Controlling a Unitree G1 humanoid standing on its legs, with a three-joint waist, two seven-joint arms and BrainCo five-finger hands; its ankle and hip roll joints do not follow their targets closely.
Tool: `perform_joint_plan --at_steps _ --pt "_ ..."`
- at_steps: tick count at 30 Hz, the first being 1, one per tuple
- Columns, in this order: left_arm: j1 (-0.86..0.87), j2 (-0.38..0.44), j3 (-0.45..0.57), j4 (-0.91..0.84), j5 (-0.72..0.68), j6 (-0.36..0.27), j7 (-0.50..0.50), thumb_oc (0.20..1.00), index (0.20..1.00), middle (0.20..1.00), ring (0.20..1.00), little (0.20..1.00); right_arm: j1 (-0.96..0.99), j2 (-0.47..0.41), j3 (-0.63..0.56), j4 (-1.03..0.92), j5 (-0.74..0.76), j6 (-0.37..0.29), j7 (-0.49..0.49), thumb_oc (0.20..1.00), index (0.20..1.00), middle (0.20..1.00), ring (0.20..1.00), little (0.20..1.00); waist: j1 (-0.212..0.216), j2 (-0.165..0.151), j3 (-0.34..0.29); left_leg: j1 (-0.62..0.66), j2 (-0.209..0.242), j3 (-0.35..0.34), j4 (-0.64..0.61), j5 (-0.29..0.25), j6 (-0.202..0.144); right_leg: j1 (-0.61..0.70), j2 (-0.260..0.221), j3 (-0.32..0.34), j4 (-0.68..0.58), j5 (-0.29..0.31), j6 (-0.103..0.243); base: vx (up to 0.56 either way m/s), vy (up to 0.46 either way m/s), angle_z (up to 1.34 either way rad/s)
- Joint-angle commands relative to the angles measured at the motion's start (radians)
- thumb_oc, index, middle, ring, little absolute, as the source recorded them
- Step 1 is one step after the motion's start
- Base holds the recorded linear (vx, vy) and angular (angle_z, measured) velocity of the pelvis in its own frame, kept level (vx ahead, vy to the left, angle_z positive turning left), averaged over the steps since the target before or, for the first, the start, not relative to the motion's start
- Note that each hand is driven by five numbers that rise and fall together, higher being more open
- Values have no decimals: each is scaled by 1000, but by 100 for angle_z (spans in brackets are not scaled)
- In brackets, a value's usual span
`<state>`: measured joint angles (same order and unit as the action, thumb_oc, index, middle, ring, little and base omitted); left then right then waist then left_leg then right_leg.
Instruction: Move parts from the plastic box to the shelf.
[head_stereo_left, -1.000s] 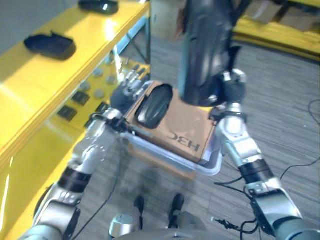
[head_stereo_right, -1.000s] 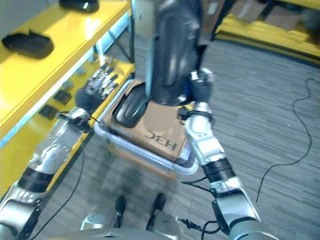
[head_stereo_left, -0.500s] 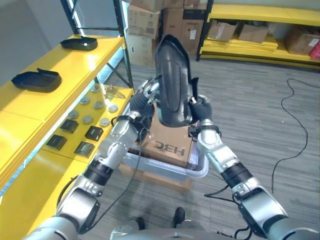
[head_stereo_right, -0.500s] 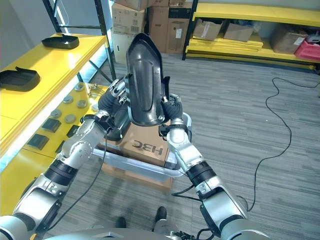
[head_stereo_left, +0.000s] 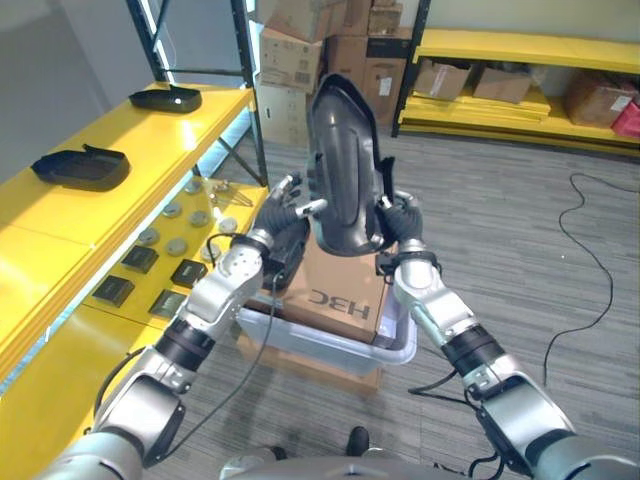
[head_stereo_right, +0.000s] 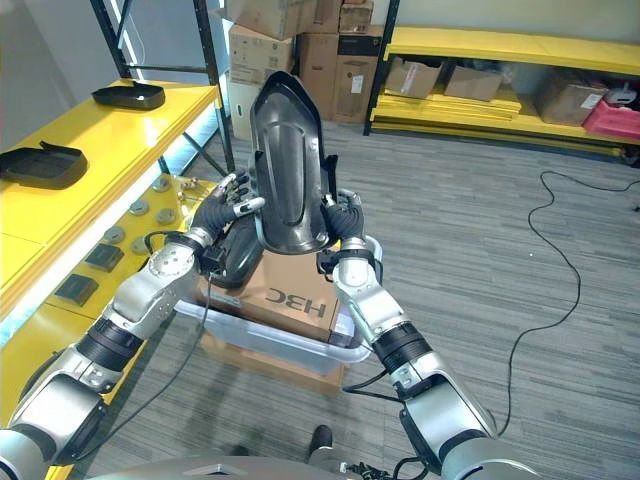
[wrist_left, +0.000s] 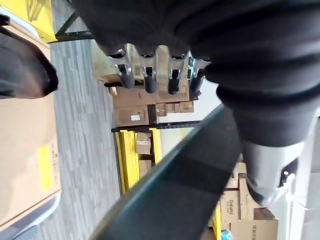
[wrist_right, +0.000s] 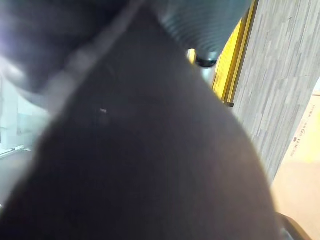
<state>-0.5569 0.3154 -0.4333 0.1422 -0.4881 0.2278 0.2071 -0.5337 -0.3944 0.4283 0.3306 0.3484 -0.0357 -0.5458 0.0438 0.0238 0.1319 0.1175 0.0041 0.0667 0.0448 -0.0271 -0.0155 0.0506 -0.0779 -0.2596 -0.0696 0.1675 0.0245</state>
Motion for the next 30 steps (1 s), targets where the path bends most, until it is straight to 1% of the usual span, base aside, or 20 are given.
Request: perform_joint_plan --at_steps 1,5,9,15,18,22,27,30 --pt "-106 -10 -35 84 -6 -29 13 1000 1000 1000 1000 1000 -90 16 -22 -12 11 -73 -15 200 200 200 200 200 29 -11 -60 -35 45 20 -7 4 -22 78 -75 5 38 -138 129 0 0 0" --pt "-97 -25 -37 111 -19 -54 -1 1000 1000 1000 1000 1000 -88 24 -24 -10 16 -71 -18 200 200 200 200 200 28 -11 -61 -32 43 19 -9 3 -20 78 -75 4 39 -137 130 0 0 0" --pt "-94 -57 -49 114 -99 -57 -48 1000 1000 1000 1000 1000 -88 49 -15 7 13 -64 -14 200 200 200 200 200 27 -9 -65 -29 43 19 -14 5 -19 77 -75 3 39 -136 130 0 0 0" --pt "-108 -98 -76 113 -99 -59 -41 1000 1000 1000 1000 1000 -102 76 12 29 -17 -53 -10 200 200 200 200 200 22 -10 -66 -26 41 22 -15 5 -18 77 -74 6 40 -134 130 0 0 0" --pt "-110 -115 -93 109 -94 -55 -37 1000 1000 1000 1000 1000 -107 81 25 23 -19 -37 -2 200 200 200 200 200 17 -12 -68 -23 41 24 -17 4 -17 76 -73 11 41 -135 131 8 -3 -4" --pt "-103 -122 -99 102 -75 -92 -27 1000 1000 1000 1000 1000 -107 85 37 12 -26 -14 8 200 200 200 200 200 15 -13 -69 -21 40 25 -18 3 -17 75 -72 14 41 -136 131 2 0 -2" --pt "-100 -104 -91 61 -59 -79 -30 1000 1000 1000 1000 1000 -102 86 49 9 -21 -10 -4 200 200 200 200 200 20 -13 -68 -20 40 24 -17 1 -17 77 -72 12 41 -137 131 0 0 0" --pt "-102 -96 -92 51 -37 -56 -41 1000 1000 1000 1000 1000 -102 85 46 7 -22 -11 -1 200 200 200 200 200 22 -13 -68 -18 40 23 -17 0 -16 79 -72 12 39 -136 132 0 0 0"
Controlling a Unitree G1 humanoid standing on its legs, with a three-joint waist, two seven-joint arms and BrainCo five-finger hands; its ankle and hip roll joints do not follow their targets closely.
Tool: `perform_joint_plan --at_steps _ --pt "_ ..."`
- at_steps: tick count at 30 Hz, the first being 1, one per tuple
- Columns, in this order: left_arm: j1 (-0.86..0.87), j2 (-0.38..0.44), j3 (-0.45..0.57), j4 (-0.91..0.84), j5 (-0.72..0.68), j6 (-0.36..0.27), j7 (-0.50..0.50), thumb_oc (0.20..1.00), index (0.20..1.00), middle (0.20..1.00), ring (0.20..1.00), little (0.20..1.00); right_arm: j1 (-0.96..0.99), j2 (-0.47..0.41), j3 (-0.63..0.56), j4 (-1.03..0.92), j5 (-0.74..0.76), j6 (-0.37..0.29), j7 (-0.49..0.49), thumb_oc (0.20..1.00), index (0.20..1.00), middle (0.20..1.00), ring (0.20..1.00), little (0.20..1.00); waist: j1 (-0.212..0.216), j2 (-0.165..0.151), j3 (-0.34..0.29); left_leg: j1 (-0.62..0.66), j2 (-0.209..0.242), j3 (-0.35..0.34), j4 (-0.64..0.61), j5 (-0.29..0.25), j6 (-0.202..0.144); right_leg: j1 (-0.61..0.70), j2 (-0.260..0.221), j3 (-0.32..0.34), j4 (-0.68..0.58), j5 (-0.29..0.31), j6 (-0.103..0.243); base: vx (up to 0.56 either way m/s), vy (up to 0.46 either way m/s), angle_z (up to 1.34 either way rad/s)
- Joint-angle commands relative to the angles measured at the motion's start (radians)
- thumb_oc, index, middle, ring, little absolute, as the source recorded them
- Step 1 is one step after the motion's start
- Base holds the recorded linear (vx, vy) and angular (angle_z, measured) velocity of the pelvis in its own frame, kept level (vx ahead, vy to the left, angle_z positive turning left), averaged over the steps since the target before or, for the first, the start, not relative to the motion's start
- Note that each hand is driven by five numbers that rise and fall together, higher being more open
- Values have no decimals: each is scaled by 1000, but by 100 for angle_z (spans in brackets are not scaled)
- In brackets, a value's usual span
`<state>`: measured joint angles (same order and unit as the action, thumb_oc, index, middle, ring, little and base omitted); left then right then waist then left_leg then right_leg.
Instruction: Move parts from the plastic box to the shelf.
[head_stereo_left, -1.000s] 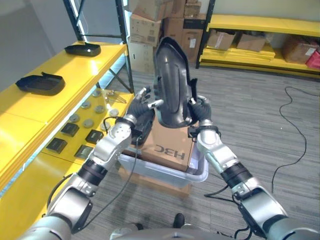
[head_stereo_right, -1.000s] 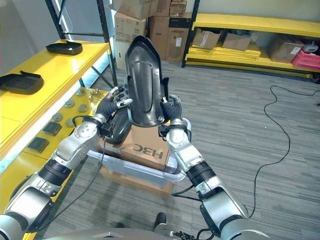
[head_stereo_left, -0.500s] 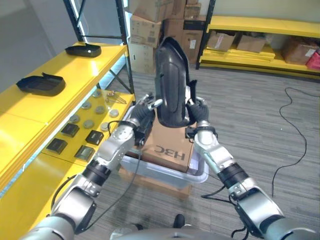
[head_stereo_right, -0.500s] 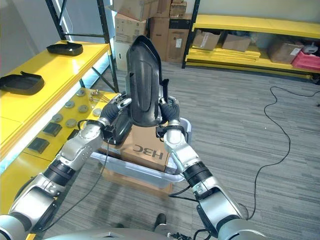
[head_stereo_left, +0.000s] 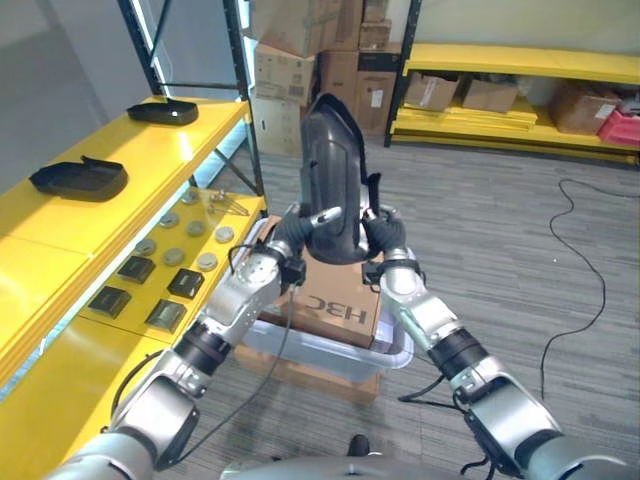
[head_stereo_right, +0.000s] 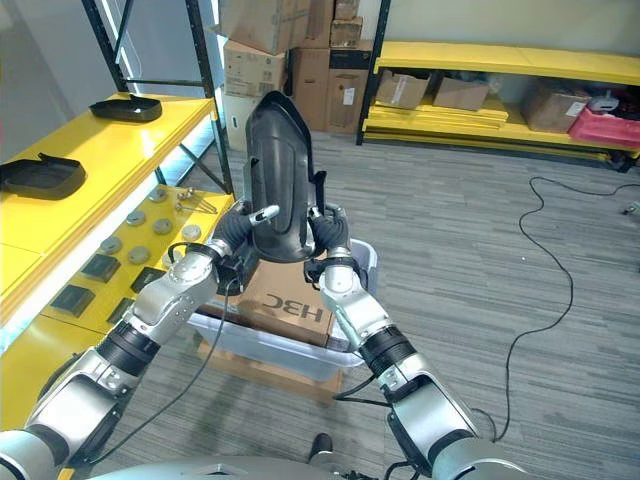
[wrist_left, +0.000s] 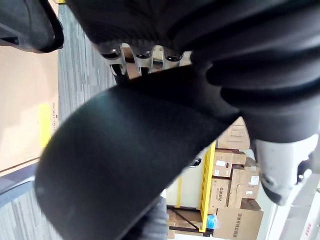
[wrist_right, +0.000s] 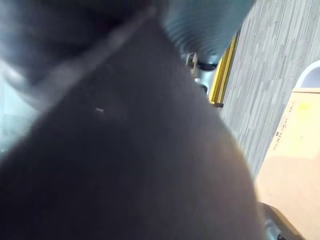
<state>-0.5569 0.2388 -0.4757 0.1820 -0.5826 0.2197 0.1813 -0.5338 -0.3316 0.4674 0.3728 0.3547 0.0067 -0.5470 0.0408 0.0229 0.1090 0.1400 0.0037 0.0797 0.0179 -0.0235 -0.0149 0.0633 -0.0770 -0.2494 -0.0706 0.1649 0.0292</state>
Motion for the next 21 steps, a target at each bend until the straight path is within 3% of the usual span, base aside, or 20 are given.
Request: perform_joint_plan --at_steps 1,2,3,13,14,15,16,17,18,21 --pt "-102 -18 -51 10 79 -39 -21 1000 1000 1000 1000 1000 -103 23 8 -38 -30 -52 1 200 200 200 200 200 26 -13 -45 -40 40 9 9 -3 -16 67 -73 2 40 -134 127 0 0 0" --pt "-101 -18 -52 9 83 -38 -20 925 925 925 925 925 -103 23 8 -39 -30 -51 1 200 200 200 200 200 26 -13 -45 -40 39 9 9 -3 -16 67 -73 2 40 -134 127 0 0 0" --pt "-103 -12 -58 10 137 -40 -20 200 200 200 200 200 -101 23 8 -47 -28 -47 5 200 200 200 200 200 26 -13 -45 -39 39 8 7 -3 -15 66 -73 2 42 -134 127 0 0 0" --pt "-97 18 -80 7 212 -60 -4 200 200 200 200 200 -85 16 13 -63 -9 -47 -4 200 200 200 200 200 26 -12 -43 -38 38 5 8 -6 -14 65 -74 4 46 -137 129 0 0 0" --pt "-97 20 -81 3 207 -60 -4 200 200 200 200 200 -86 17 13 -60 -2 -47 -7 263 263 263 263 263 27 -12 -42 -38 39 5 8 -6 -14 66 -74 4 46 -137 129 0 0 0" --pt "-97 20 -83 -2 202 -62 0 200 200 200 200 200 -87 19 15 -58 1 -48 -8 460 460 460 460 460 28 -12 -41 -38 39 4 9 -6 -14 67 -75 3 46 -137 129 0 0 0" --pt "-98 19 -82 -4 200 -62 1 200 200 200 200 200 -88 20 15 -57 5 -48 -10 555 555 555 555 555 28 -12 -42 -38 39 4 9 -6 -14 67 -74 3 46 -137 129 0 0 0" --pt "-99 19 -81 -5 198 -61 1 200 200 200 200 200 -90 21 14 -55 9 -48 -10 802 802 802 802 802 28 -12 -42 -38 39 3 9 -5 -14 67 -74 3 47 -137 129 0 0 0" --pt "-100 17 -81 -6 190 -63 2 200 200 200 200 200 -92 23 13 -52 18 -47 -8 1000 1000 1000 1000 1000 29 -11 -41 -37 40 4 10 -5 -15 67 -75 2 48 -137 129 0 0 0" --pt "-98 15 -78 -11 177 -71 14 200 200 200 200 200 -91 26 10 -50 48 -39 2 1000 1000 1000 1000 1000 29 -12 -42 -36 40 4 10 -5 -15 69 -75 2 48 -137 128 0 0 0"
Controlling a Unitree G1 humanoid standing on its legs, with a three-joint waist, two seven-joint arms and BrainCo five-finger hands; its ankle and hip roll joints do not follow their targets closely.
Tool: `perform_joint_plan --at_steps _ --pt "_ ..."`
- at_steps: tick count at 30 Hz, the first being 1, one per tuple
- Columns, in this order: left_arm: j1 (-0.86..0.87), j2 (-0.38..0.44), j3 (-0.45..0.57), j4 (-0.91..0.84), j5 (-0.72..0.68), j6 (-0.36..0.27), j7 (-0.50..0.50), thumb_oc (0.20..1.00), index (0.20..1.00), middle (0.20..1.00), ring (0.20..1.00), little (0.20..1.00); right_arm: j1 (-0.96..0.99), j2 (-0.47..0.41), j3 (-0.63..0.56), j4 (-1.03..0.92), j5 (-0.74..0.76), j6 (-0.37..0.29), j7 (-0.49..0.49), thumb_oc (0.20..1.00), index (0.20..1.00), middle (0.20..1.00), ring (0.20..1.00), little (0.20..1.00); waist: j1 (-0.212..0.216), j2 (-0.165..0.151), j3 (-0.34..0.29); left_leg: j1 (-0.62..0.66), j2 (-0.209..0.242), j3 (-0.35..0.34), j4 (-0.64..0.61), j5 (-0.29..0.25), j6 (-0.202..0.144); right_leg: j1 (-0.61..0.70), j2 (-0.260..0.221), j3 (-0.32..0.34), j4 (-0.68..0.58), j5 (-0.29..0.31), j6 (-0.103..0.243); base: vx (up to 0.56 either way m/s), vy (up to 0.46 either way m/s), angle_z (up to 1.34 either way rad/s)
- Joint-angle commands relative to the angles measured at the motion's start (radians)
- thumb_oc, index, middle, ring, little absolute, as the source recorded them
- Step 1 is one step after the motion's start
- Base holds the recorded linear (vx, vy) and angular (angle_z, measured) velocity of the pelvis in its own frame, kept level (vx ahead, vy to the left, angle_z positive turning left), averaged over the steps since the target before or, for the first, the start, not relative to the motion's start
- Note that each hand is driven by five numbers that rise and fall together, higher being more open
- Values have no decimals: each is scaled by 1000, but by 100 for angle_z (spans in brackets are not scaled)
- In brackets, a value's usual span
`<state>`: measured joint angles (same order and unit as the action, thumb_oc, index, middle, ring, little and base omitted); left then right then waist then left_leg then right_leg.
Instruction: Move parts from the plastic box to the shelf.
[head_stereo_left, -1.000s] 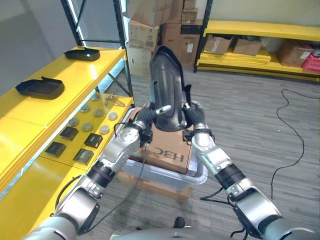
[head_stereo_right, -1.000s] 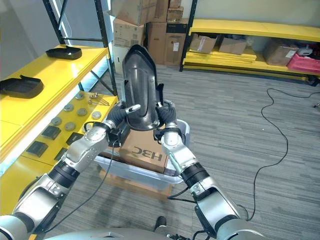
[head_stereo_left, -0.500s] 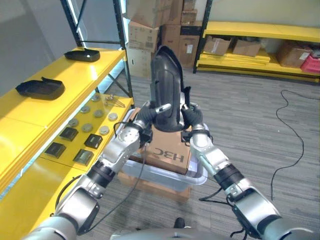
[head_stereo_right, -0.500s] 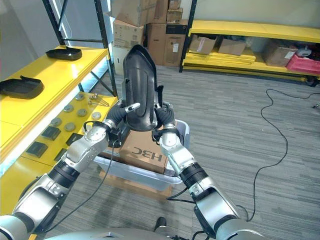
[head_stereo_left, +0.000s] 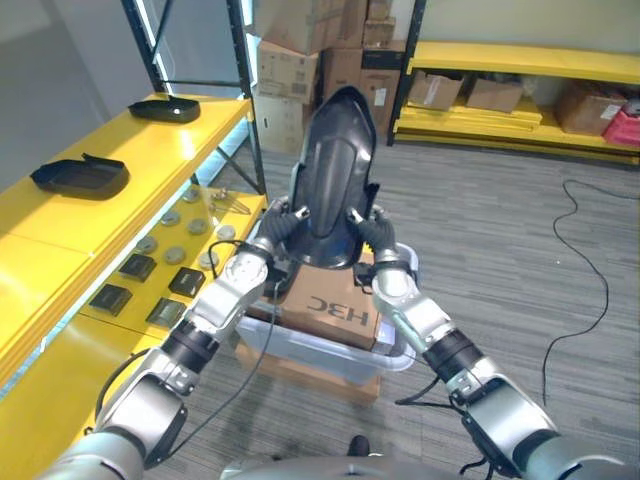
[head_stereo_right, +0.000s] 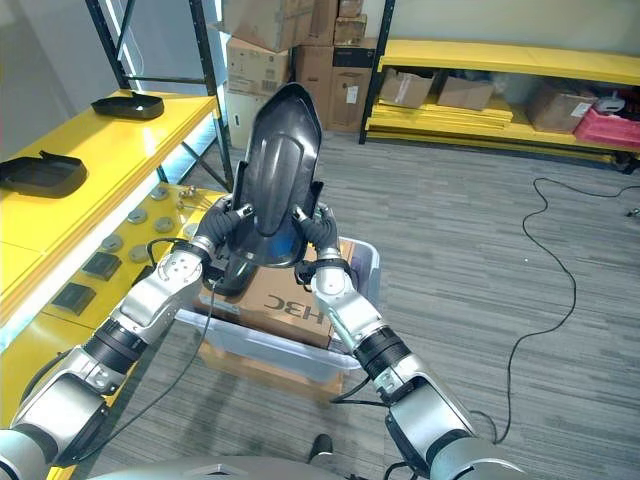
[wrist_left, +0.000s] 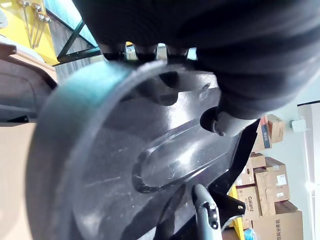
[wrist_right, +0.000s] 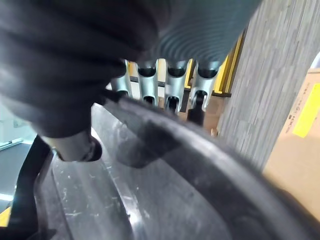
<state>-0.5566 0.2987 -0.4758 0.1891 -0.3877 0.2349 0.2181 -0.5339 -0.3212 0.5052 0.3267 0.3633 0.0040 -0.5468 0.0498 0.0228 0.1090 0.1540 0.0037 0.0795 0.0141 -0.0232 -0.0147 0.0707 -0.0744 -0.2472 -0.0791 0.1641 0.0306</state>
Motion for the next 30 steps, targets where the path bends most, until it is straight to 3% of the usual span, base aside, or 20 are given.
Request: perform_joint_plan --at_steps 1,9,17,19,25,30 --pt "-98 -46 -79 -19 -18 -90 -15 200 200 200 200 200 -91 17 -29 -2 53 -30 9 1000 1000 1000 1000 1000 20 -12 -42 -49 40 4 14 -5 -15 61 -77 -1 57 -137 127 0 0 0" --pt "-87 -29 -43 -27 -27 -143 74 200 200 200 200 200 -61 35 -62 -30 195 -53 1 1000 1000 1000 1000 1000 21 -15 -40 -47 39 0 12 -3 -17 64 -77 -3 55 -135 125 0 0 0" --pt "-38 52 65 -96 -75 -174 108 200 200 200 200 200 0 -46 -201 -98 48 -175 -144 1000 1000 1000 1000 1000 18 -9 -40 -55 41 1 13 -4 -13 56 -77 0 56 -133 126 0 0 0" --pt "11 101 143 -124 -68 -205 130 200 200 200 200 200 66 -119 -318 -213 -12 -229 -156 1000 1000 1000 1000 1000 2 -8 -37 -55 41 6 8 -4 -10 51 -75 4 55 -134 127 -9 12 -2" --pt "90 179 294 -136 0 -249 177 200 200 200 200 200 186 -203 -483 -306 45 -250 -58 1000 1000 1000 1000 1000 -8 -9 -43 -47 35 5 -15 -1 -10 53 -73 5 47 -136 132 -5 12 -8" --pt "186 235 439 -178 23 -265 168 200 200 200 200 200 286 -206 -567 -356 88 -244 62 1000 1000 1000 1000 1000 12 -7 -43 -56 20 -17 -32 3 -2 45 -87 -2 65 -143 141 -27 15 -7"
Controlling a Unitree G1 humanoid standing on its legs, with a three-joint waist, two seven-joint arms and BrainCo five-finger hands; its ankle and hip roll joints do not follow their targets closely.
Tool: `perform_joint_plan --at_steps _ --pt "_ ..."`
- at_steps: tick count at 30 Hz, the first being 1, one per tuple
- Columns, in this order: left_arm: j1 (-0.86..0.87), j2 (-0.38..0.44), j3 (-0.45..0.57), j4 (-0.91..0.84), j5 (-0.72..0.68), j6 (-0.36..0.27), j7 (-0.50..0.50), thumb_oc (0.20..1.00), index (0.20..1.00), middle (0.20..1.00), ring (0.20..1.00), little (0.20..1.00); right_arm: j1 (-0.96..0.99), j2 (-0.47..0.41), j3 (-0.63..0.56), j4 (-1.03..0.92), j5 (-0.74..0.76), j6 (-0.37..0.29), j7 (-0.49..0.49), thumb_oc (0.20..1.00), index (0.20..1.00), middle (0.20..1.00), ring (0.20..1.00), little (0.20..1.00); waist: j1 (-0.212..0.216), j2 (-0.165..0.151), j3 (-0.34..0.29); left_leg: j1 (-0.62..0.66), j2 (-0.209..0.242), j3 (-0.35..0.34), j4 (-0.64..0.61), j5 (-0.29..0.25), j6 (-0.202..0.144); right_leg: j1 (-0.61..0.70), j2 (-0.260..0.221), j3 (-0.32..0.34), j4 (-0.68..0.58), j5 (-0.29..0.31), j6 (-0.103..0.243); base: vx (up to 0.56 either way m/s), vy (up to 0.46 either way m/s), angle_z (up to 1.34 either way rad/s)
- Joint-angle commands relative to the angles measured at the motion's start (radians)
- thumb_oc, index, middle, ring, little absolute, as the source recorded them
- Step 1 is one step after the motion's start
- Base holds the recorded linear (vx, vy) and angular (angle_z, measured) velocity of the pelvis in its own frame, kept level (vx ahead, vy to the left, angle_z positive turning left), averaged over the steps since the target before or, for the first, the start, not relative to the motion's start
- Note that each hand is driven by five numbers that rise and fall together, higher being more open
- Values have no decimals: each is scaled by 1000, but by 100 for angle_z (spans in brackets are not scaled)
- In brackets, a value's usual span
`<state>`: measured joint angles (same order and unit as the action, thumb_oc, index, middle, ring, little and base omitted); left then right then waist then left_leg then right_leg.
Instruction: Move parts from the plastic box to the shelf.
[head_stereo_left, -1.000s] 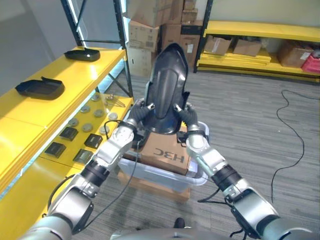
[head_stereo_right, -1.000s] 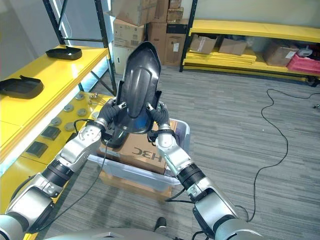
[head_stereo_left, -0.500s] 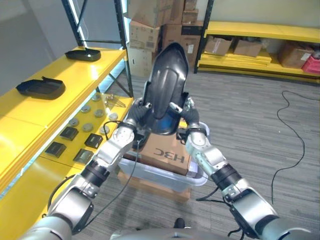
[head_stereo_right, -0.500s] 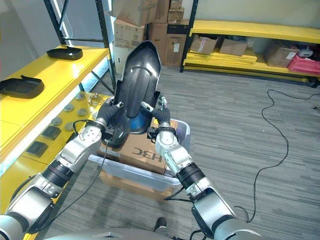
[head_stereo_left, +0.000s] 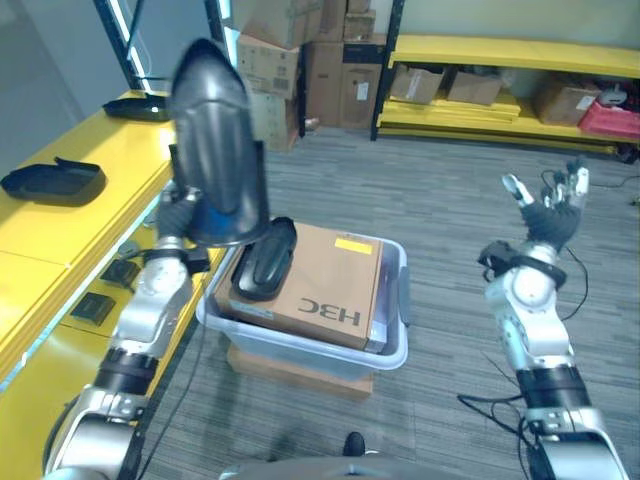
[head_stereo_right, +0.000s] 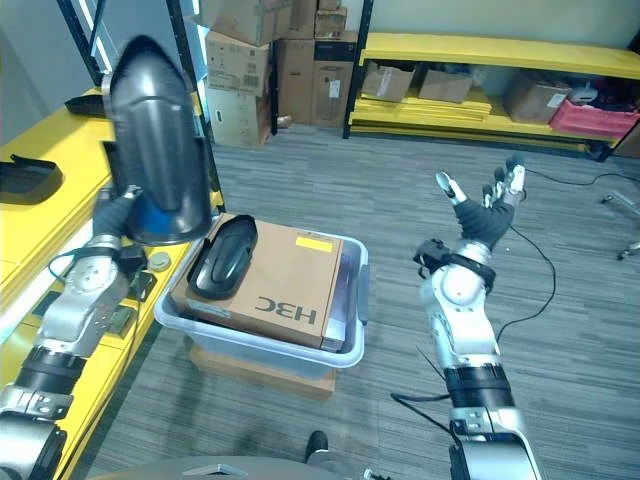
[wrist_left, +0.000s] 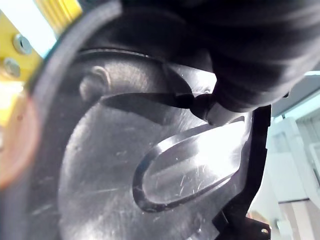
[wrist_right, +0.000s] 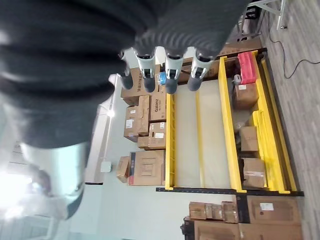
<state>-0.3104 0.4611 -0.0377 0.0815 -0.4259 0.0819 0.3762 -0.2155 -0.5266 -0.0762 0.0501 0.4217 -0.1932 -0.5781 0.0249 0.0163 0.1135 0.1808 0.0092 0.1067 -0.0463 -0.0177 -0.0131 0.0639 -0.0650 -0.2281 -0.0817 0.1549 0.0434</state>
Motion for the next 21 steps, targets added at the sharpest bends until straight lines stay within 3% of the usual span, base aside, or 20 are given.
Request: perform_joint_plan --at_steps 1,4,7,8,13,15,18,19,21 --pt "-39 84 27 -82 64 -115 8 200 200 200 200 200 -15 3 7 -90 40 -44 113 1000 1000 1000 1000 1000 43 0 -47 -88 10 -55 27 -2 0 48 -101 -21 76 -138 130 -39 13 4" --pt "10 107 83 -121 59 -136 3 200 200 200 200 200 27 11 -10 -118 51 -47 149 1000 1000 1000 1000 1000 56 5 -40 -102 0 -96 27 1 10 36 -102 -1 109 -158 130 -37 7 16" --pt "68 102 128 -173 45 -188 -45 200 200 200 200 200 105 -3 -53 -168 25 -70 109 1000 1000 1000 1000 1000 26 10 -33 -146 -26 -236 24 37 17 -12 -1 148 185 -213 85 -53 -2 91" --pt "101 96 151 -201 52 -198 -44 200 200 200 200 200 129 -8 -86 -179 46 -75 131 1000 1000 1000 1000 1000 36 4 -28 -168 -38 -280 21 54 10 -17 19 129 193 -223 71 -58 -12 195" --pt "177 98 193 -239 13 -214 -70 200 200 200 200 200 123 -21 -78 -172 62 -73 131 1000 1000 1000 1000 1000 80 -4 -9 -200 -42 -311 -1 86 -3 -10 38 57 203 -249 49 -73 -24 158" --pt "188 89 191 -245 0 -219 -93 200 200 200 200 200 125 -26 -73 -182 59 -69 101 1000 1000 1000 1000 1000 84 -3 -5 -237 -13 -216 -14 111 -21 -4 31 -18 203 -256 45 -65 34 151" --pt "174 63 165 -238 -29 -216 -127 200 200 200 200 200 147 -28 -78 -218 69 -71 74 1000 1000 1000 1000 1000 57 2 9 -290 45 -17 -15 154 -50 17 24 -113 207 -262 38 -48 69 165" --pt "174 63 165 -238 -29 -216 -127 200 200 200 200 200 147 -28 -78 -218 69 -71 74 1000 1000 1000 1000 1000 57 2 9 -290 45 -17 -15 154 -50 17 24 -113 207 -262 38 -40 98 161" --pt "166 65 141 -239 -17 -211 -103 200 200 200 200 200 145 -33 -55 -226 95 -86 88 1000 1000 1000 1000 1000 49 3 18 -313 64 54 -2 163 -59 21 15 -148 227 -279 32 29 132 121"
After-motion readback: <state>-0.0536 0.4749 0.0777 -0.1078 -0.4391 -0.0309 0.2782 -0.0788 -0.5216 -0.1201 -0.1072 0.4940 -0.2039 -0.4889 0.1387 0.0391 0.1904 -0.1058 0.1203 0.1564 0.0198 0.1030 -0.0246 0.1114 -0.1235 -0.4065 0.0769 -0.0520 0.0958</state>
